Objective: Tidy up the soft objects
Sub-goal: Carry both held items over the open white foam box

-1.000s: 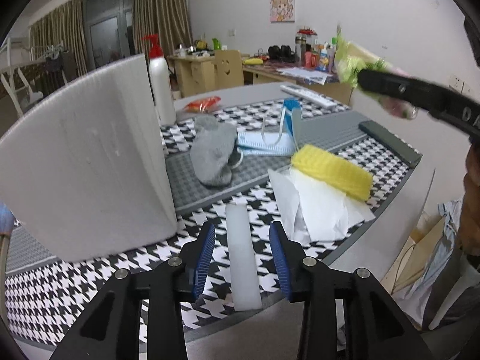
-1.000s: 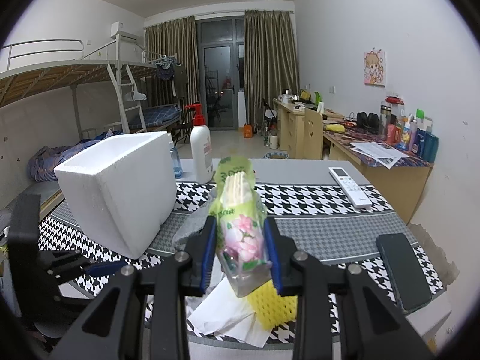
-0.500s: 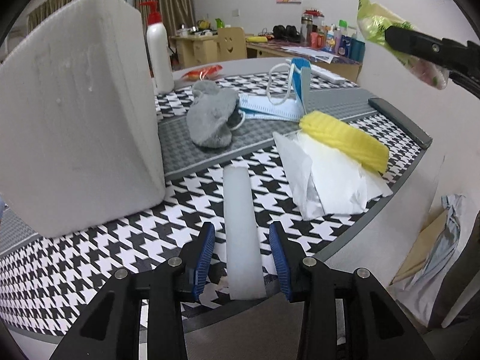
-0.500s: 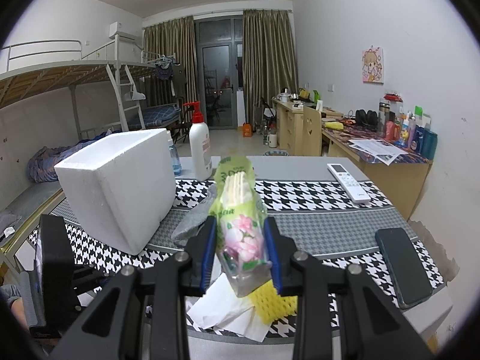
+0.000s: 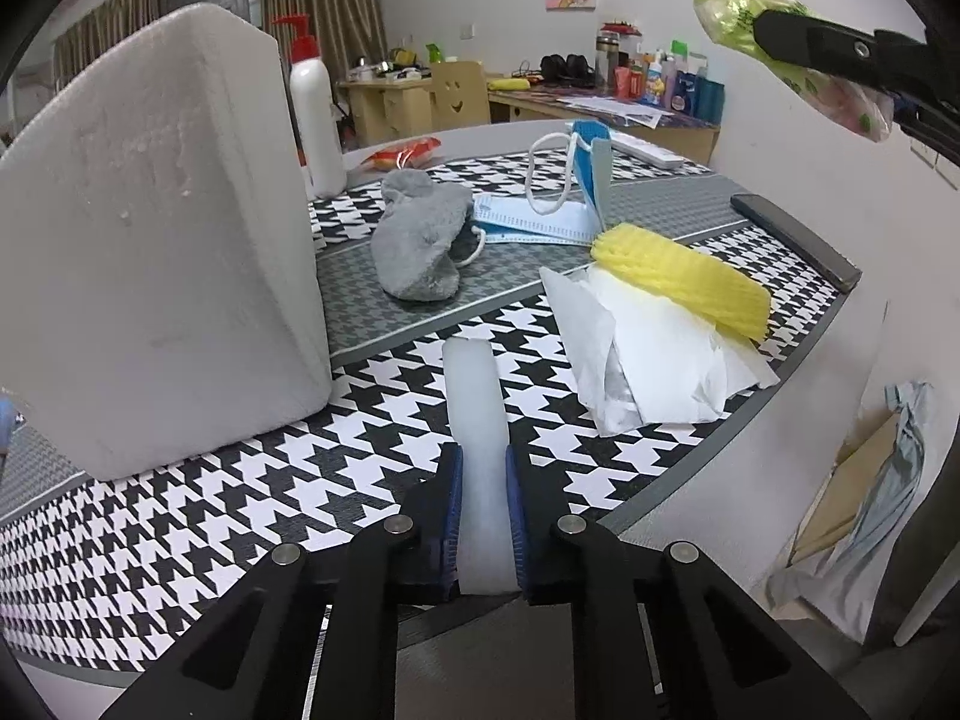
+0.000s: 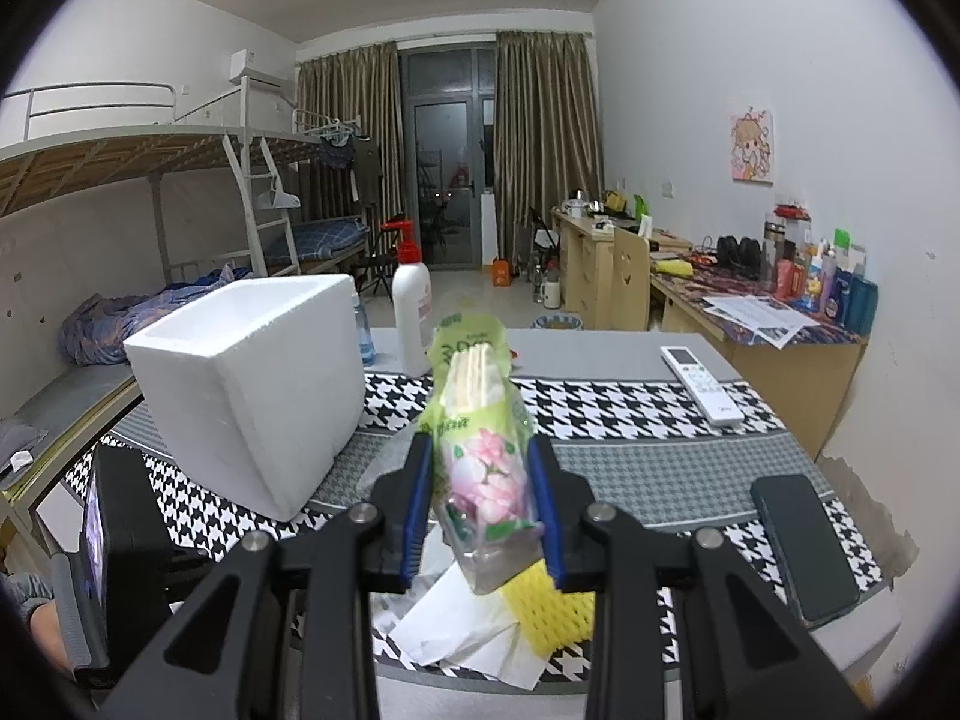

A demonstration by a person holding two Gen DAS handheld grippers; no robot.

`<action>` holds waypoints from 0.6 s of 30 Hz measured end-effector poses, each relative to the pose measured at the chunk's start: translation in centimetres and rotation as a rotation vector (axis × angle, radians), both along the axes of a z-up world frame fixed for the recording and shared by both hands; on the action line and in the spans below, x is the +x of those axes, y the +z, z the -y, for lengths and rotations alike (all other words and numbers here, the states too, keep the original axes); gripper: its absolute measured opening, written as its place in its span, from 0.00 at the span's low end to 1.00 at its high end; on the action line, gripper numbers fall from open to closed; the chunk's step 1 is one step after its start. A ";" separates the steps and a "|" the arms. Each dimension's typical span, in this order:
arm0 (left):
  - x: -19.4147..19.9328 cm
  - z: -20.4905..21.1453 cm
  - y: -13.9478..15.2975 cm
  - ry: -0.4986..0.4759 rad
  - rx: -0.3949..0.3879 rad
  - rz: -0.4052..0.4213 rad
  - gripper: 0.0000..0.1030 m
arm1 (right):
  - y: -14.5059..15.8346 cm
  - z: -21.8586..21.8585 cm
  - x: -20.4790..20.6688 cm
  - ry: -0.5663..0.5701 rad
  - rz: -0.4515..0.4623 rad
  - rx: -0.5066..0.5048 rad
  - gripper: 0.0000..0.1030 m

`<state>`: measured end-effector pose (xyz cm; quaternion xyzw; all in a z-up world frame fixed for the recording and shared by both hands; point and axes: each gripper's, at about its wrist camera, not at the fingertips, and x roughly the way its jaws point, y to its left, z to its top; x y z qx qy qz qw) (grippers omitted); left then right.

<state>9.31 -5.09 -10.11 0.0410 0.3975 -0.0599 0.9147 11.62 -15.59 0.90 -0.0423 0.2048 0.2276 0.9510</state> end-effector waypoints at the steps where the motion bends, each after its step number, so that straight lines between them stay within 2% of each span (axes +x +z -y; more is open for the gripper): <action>1: -0.1 -0.1 0.2 0.002 -0.001 0.007 0.15 | 0.2 -0.2 0.0 0.005 0.005 -0.001 0.35; 18: -2.1 -1.8 5.1 0.006 -0.014 0.152 0.15 | 1.5 -2.7 0.0 0.071 0.044 -0.025 0.35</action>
